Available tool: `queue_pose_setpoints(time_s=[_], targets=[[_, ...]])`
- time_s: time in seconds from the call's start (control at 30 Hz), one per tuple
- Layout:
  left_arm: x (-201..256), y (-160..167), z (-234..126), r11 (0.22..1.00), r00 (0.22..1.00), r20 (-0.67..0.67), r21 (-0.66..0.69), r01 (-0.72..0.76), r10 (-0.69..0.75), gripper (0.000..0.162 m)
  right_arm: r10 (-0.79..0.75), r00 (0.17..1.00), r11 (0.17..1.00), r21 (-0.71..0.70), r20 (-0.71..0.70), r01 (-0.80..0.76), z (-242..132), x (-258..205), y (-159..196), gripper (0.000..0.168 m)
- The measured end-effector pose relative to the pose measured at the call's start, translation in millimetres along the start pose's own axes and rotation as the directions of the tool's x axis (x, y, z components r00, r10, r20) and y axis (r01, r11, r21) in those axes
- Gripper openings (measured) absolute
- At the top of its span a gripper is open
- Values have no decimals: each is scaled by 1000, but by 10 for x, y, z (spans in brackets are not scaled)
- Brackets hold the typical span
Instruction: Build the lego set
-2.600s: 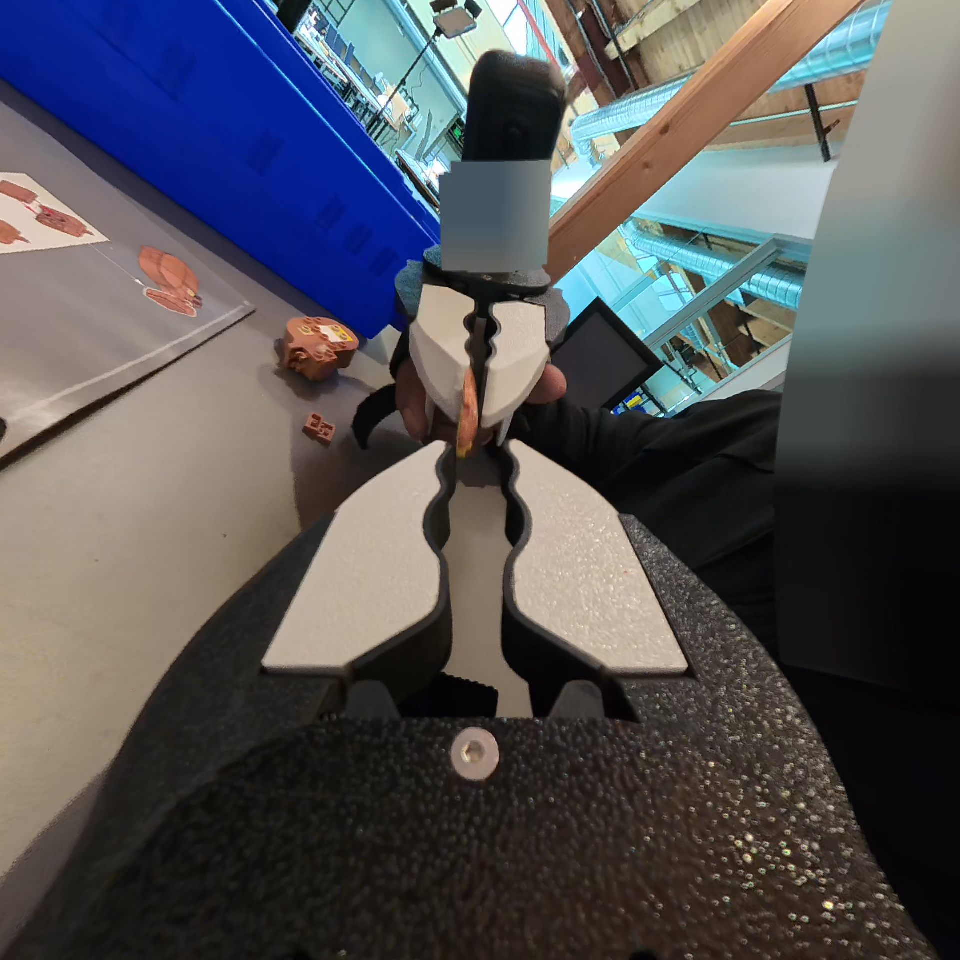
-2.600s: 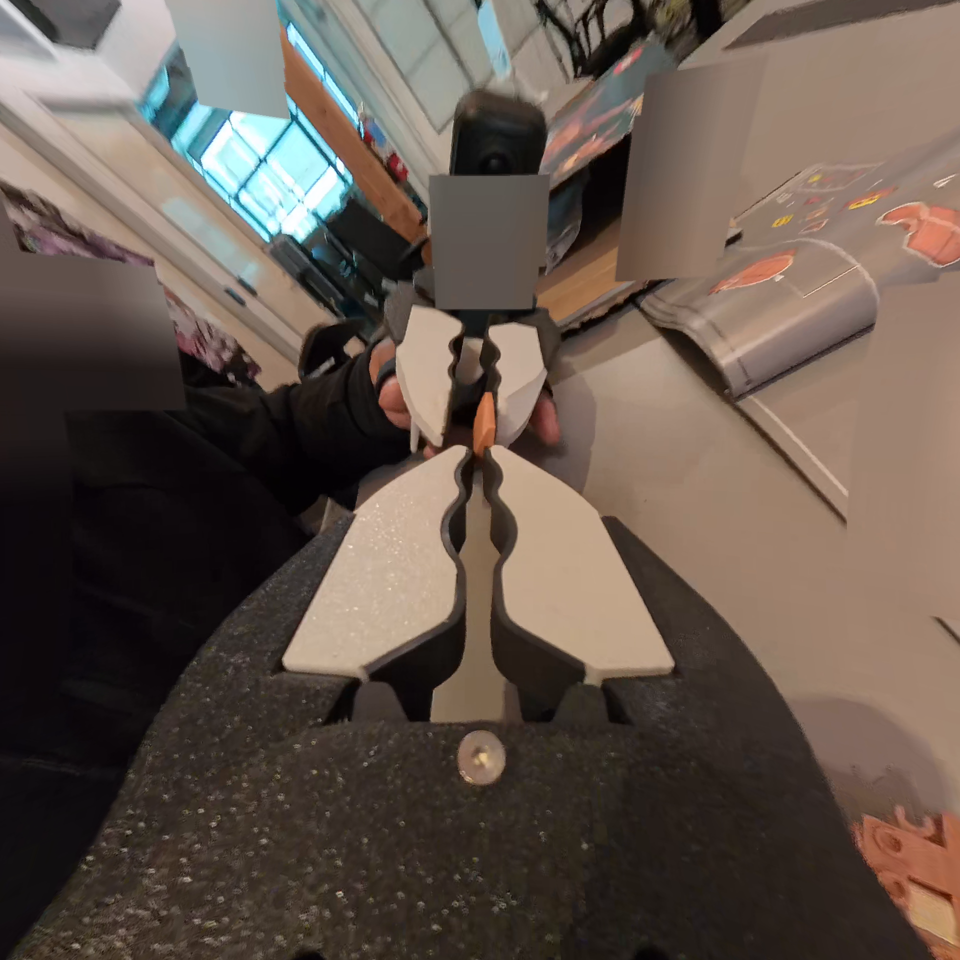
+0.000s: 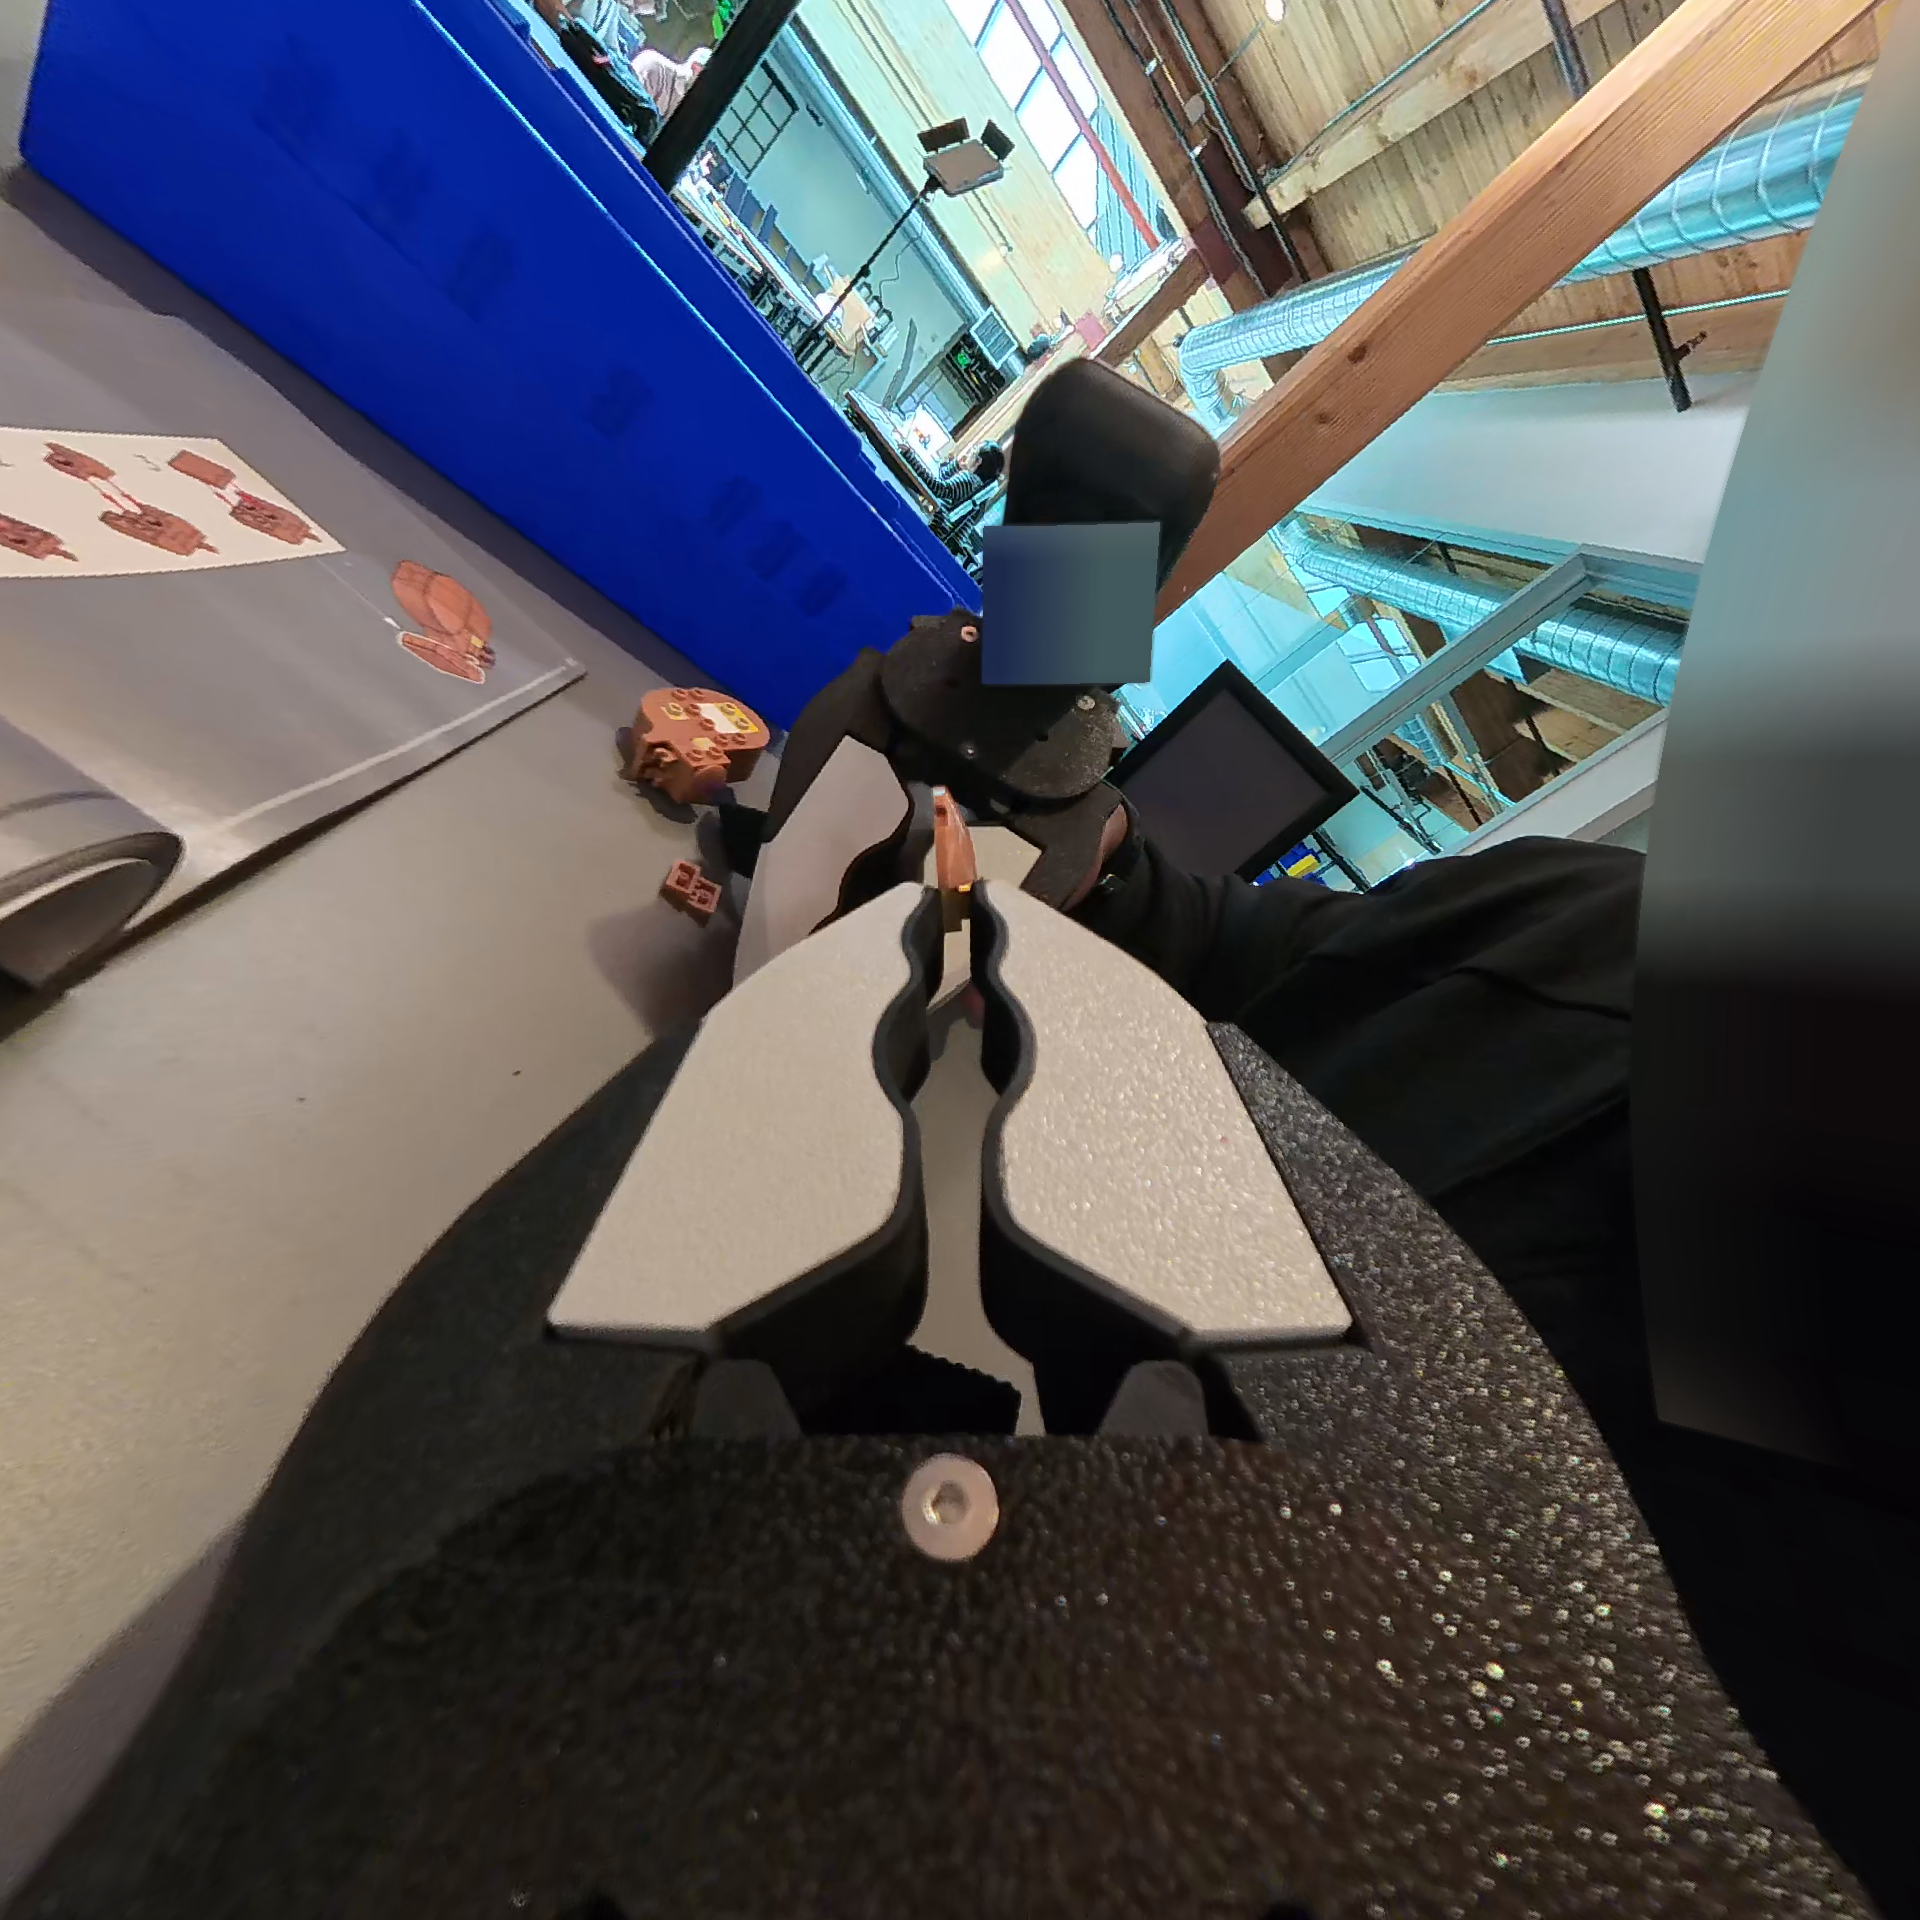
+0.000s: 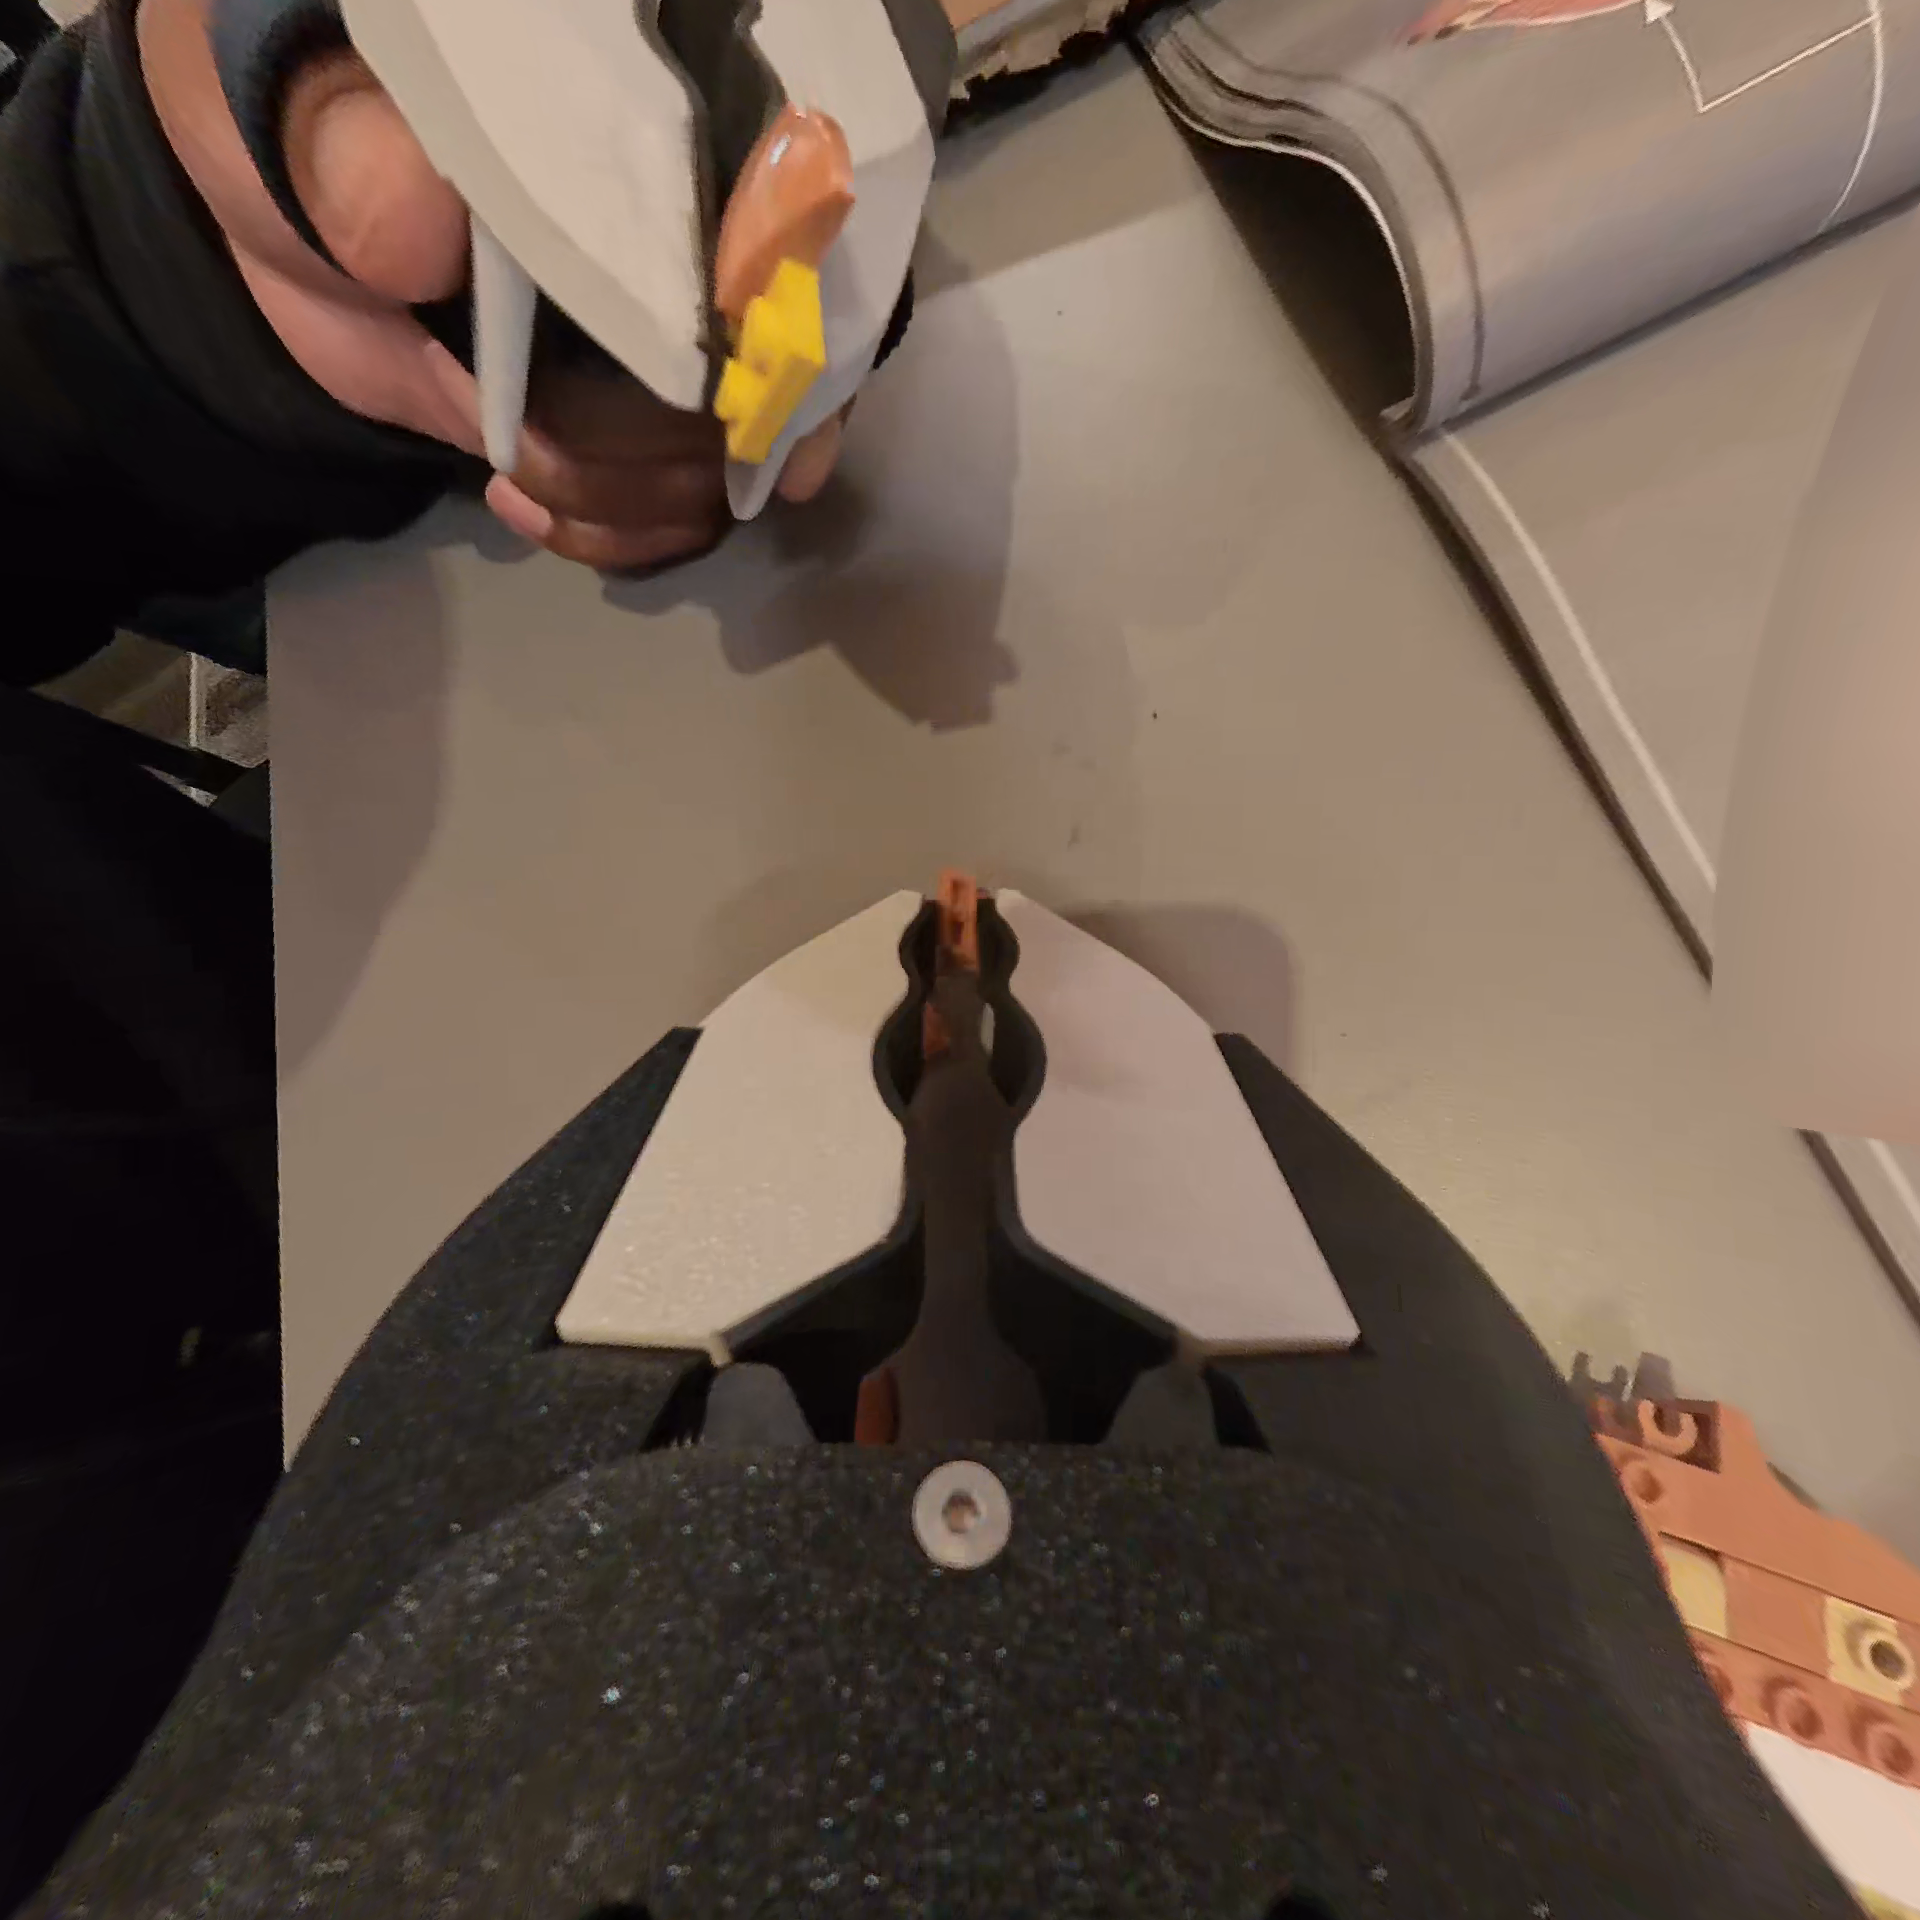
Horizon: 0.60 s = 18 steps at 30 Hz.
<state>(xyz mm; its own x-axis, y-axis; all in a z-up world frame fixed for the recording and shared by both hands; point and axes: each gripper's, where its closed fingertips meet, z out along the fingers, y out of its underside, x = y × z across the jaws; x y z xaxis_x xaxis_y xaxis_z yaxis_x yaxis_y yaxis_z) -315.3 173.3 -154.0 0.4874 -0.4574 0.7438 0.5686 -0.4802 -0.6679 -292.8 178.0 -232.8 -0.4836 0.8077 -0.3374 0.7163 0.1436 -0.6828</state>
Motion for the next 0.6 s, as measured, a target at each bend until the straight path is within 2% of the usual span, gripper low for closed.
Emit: queue_pose_setpoints(time_s=[0.2, 0.4, 0.6], targets=[[-18, 58, -6, 998, 1000, 18, -57, 4, -3, 4, -57, 998, 998, 6, -27, 57, -42, 18, -40, 26], [-40, 215, 15, 981, 996, 67, -189, -46, 59, 4, -74, 994, 963, 263, 77, 51, -296, -156, -513, 25], [-3, 413, 56, 941, 991, 56, -324, -101, 125, 4, -54, 984, 965, 263, 168, 8, -234, -262, -522, 18]])
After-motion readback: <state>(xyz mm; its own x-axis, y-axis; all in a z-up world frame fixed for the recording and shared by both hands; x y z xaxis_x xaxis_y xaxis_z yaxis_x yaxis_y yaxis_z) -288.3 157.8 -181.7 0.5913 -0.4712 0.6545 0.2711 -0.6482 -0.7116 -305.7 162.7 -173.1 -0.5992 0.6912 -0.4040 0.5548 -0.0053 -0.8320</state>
